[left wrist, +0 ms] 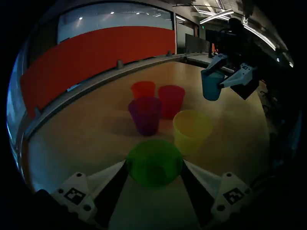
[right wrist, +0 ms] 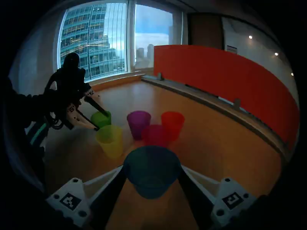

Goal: Pour water

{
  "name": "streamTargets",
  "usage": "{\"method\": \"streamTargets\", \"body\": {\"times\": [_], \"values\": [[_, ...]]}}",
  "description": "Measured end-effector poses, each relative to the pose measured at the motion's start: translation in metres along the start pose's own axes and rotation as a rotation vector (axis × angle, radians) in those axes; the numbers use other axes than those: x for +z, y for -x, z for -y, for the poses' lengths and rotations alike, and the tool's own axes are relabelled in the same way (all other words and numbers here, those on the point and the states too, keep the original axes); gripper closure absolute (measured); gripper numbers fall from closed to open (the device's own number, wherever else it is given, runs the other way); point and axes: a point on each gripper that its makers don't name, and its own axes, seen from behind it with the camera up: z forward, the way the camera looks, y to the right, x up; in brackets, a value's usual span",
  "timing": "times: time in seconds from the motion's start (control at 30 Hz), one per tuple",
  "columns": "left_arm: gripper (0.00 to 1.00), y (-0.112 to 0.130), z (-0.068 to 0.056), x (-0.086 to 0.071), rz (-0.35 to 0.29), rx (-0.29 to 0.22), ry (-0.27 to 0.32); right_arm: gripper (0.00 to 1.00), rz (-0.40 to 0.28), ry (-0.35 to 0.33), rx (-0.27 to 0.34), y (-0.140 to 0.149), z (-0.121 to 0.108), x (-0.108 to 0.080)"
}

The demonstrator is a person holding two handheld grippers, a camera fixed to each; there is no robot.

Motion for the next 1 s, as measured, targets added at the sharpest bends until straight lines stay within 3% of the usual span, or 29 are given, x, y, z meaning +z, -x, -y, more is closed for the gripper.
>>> {"method": "streamTargets", "body": {"times": [0.27,0.47,0.67,1.0], "values": [[0.11,0.007,0.0,-0.001,0.0,-0.017,0.0,0.08,0.001,0.002,-0.006,0.0,0.002,0.001],[0.11,0.016,0.0,0.003,0.027,0.012,-0.01,0.08,0.0,0.004,-0.009,-0.002,0.003,0.0],[0.0,0.016,-0.001,0.003,0.032,0.002,-0.005,0.08,0.003,0.007,-0.009,-0.001,0.002,0.001],[0.0,0.023,0.001,-0.006,0.042,-0.011,-0.016,0.08,0.011,0.009,-0.006,0.009,0.004,0.004]]}}
